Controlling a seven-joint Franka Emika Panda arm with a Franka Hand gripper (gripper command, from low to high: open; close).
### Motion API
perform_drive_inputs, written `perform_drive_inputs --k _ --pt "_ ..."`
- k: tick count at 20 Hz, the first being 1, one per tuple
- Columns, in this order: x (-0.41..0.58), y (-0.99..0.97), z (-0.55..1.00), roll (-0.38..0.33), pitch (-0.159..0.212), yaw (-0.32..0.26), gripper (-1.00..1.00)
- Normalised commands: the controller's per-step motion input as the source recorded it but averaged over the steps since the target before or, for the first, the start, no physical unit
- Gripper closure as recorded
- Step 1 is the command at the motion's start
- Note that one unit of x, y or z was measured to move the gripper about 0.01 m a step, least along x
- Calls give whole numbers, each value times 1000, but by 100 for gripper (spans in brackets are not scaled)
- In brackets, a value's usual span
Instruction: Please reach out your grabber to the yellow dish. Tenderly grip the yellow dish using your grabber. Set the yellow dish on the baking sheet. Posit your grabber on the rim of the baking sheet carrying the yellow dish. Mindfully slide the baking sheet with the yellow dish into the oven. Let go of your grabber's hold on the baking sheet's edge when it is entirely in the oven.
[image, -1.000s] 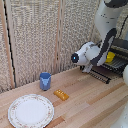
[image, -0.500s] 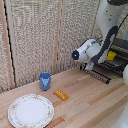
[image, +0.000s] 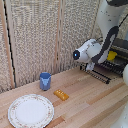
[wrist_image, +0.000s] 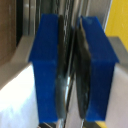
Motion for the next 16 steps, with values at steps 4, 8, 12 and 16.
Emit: perform_drive_inputs --k 4,8,12,16 --pt "287 -951 489 46 98 -3 100" --pt "287 -911 661 73 68 -6 100" --pt "271 -961 586 96 21 0 100" --pt "362 -992 441 103 -47 0 100"
